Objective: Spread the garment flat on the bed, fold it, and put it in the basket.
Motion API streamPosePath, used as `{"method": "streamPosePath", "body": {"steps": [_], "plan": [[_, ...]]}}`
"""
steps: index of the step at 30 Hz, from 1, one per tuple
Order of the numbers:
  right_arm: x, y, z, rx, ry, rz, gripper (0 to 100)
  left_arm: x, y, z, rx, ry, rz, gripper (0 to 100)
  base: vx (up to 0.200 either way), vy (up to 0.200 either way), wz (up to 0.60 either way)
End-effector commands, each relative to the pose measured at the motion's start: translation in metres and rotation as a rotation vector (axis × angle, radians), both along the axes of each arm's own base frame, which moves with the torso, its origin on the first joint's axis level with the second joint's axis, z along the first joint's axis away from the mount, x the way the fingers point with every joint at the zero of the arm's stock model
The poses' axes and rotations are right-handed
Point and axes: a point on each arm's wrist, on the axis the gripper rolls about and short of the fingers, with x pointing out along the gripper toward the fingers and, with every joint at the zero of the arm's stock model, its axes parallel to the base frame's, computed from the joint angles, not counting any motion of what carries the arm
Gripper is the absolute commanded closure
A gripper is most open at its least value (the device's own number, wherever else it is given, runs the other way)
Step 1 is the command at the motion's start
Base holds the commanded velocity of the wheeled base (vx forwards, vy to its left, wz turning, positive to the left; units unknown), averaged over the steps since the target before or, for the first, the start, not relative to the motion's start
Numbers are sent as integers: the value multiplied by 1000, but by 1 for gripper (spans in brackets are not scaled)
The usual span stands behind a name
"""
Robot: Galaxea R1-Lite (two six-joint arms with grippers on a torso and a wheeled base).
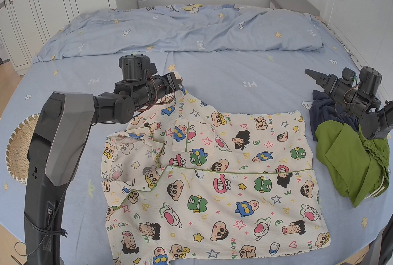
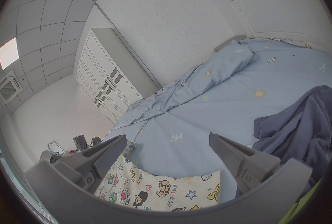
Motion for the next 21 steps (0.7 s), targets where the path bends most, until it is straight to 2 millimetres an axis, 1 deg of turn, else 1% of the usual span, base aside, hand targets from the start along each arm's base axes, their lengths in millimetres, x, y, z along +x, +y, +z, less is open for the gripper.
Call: {"method": "streamPosePath", "body": {"steps": [1,6,7,13,19,21], "plan": [[0,0,0,0,-1,1,0,-2,-1,1,15,11,-12,100,0,0,0],[0,1,0,0,-1,2,0,-2,-2,1,17,6,-15,100,0,0,0],[0,1,0,0,-1,2,0,-2,-2,3,16,1,-17,0,0,0,0],[0,1,0,0,0,4,0,-3,-2,9,-7,-27,-15,0,0,0,0],[-3,2,3,0,-4,5,0,-3,-3,9,-18,-21,-15,0,0,0,0],[-3,2,1,1,5,10,0,-3,-2,10,-19,-21,-13,0,0,0,0]]}}
